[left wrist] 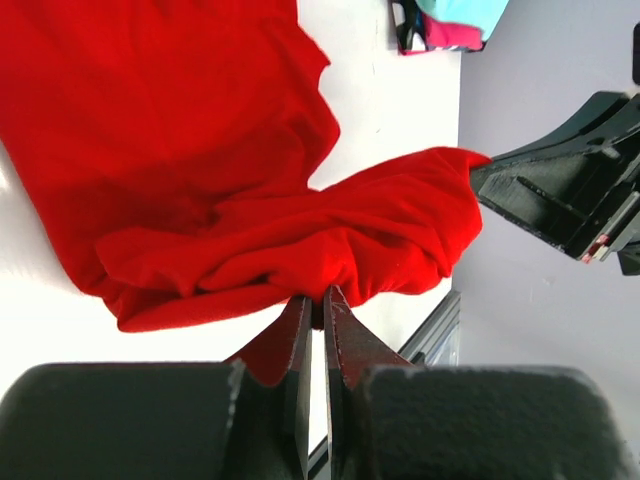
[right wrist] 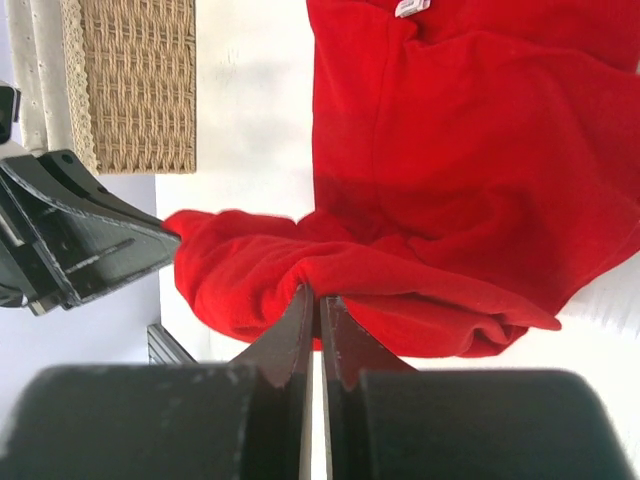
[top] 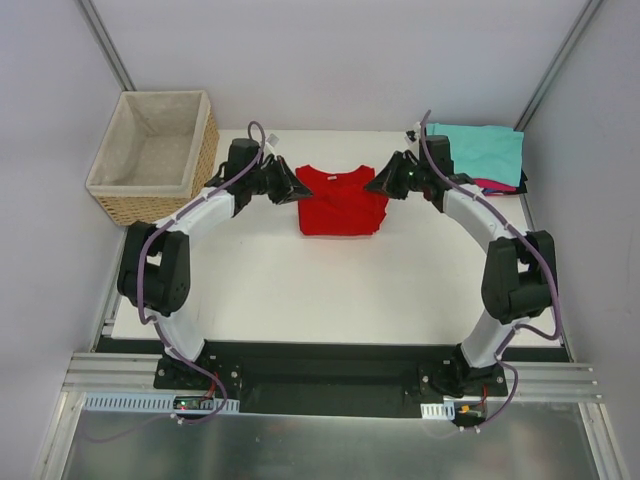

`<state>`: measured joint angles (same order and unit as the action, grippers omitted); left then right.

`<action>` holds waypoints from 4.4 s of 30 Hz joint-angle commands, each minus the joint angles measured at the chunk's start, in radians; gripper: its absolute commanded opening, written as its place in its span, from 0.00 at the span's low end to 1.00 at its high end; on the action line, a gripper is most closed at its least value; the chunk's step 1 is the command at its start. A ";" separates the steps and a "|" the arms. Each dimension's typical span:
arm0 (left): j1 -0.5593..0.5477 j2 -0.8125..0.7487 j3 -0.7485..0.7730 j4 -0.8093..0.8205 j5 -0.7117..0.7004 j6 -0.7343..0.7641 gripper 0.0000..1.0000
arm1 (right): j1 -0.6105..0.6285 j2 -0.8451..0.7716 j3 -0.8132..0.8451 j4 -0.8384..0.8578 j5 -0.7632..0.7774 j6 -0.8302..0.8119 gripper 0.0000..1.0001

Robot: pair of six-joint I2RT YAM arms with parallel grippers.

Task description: Fold and stack the t-shirts

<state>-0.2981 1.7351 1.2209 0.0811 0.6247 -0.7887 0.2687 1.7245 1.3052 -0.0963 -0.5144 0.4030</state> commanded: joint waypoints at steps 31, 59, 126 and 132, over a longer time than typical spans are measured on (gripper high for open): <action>0.120 0.618 0.804 -0.188 0.093 0.049 0.00 | -0.109 0.553 0.637 -0.063 -0.079 0.089 0.01; 0.099 0.435 0.726 -0.172 0.046 0.083 0.99 | -0.008 0.281 0.499 0.012 0.037 -0.030 0.99; -0.303 0.103 -0.527 0.342 -0.115 0.011 0.99 | 0.012 -0.746 -0.485 -0.083 0.094 -0.085 0.98; -0.308 -0.049 -0.604 0.316 -0.123 0.017 0.99 | 0.032 -0.738 -0.485 -0.089 0.109 -0.093 0.98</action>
<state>-0.5968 1.7424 0.6888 0.5941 0.5529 -0.7807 0.2840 1.0065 0.8127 -0.1917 -0.4229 0.3225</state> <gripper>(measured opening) 0.990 0.977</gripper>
